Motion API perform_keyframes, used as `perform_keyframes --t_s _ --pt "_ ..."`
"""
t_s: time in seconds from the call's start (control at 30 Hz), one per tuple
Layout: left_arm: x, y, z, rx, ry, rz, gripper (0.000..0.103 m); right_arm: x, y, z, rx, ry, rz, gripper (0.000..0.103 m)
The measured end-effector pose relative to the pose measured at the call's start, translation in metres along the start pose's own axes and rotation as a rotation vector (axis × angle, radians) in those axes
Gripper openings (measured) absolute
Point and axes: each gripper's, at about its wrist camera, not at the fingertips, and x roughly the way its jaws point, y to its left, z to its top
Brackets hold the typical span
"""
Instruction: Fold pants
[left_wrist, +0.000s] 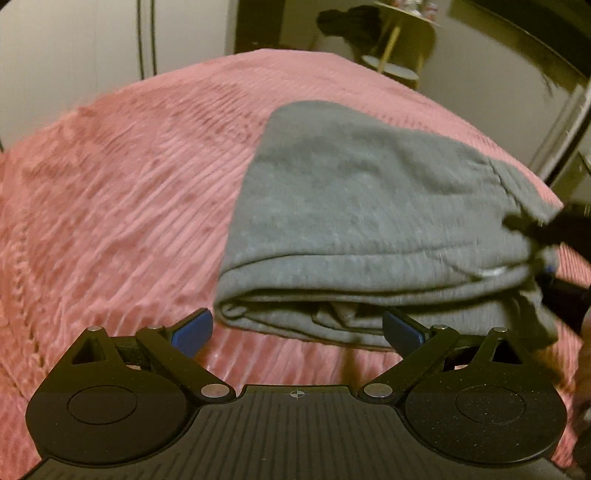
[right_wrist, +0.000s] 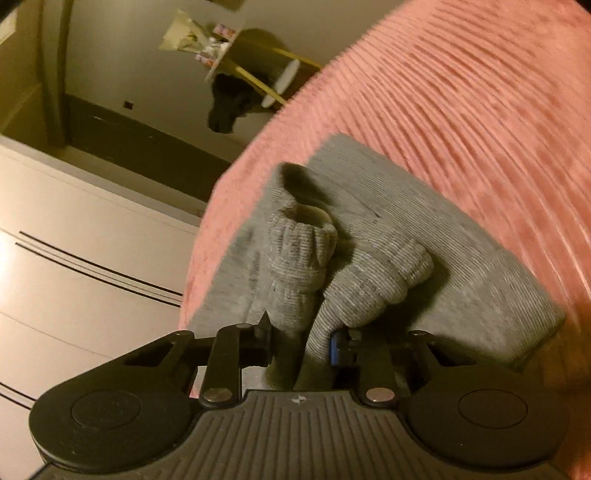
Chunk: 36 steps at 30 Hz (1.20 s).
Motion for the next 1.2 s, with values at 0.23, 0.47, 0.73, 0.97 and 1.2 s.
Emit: perform_keyframes --t_s 0.23,0.47,0.73,0.97,1.2 --pt "0.012 0.006 0.006 -0.067 0.023 0.017 0.100 -0.014 0.026 0.007 -0.096 -0.029 0.042 0.024" --pt "0.029 0.028 0.012 -0.219 0.061 0.063 0.092 -0.037 0.054 0.001 -0.273 -0.100 0.056 0.024" --pt "0.028 0.046 0.011 -0.331 0.061 0.099 0.085 -0.034 0.016 0.006 -0.268 -0.011 -0.065 0.033" --pt "0.022 0.058 0.006 -0.409 0.064 0.026 0.086 -0.054 -0.046 0.014 -0.038 0.044 -0.030 0.056" --pt "-0.009 0.053 0.000 -0.359 -0.022 0.006 0.090 -0.072 -0.061 0.036 0.027 -0.020 0.039 0.065"
